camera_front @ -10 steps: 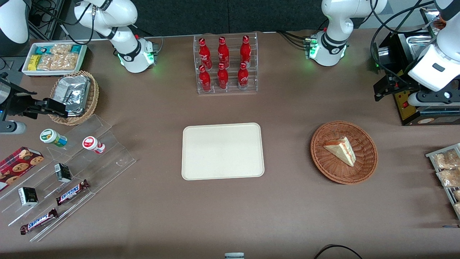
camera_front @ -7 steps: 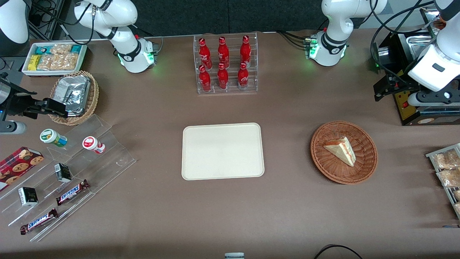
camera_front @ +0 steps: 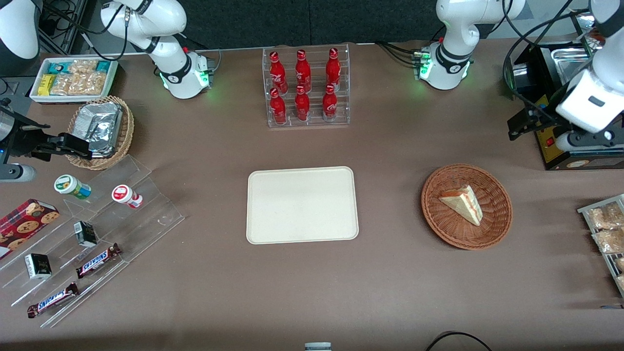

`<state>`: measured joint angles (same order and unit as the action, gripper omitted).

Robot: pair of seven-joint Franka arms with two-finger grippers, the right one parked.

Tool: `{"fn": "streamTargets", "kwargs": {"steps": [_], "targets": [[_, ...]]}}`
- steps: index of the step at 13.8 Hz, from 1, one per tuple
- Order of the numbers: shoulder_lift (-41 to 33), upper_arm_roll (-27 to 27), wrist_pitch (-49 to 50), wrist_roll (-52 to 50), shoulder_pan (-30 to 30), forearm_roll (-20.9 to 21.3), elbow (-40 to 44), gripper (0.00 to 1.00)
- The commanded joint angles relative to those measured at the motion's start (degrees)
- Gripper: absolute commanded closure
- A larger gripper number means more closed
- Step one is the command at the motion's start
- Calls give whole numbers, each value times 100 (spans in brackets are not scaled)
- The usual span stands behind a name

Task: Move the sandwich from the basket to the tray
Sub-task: 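Move the left gripper over the wicker basket toward the sandwich, then lower the left gripper and close it on the sandwich wedge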

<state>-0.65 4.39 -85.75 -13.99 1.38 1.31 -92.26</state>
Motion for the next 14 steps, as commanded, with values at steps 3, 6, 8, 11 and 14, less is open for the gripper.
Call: {"fn": "streamTargets", "kwargs": {"steps": [3, 6, 8, 11, 14], "targets": [[617, -26, 50, -1727, 64, -69, 94, 0], [1013, -26, -650, -3088, 73, -9, -211, 0], [1005, -26, -1590, -3320, 73, -17, -904, 0], [1031, -35, -2681, -3811, 38, -43, -1627, 0], [1031, -44, -3516, -3874, 38, -52, -2330, 0]]}}
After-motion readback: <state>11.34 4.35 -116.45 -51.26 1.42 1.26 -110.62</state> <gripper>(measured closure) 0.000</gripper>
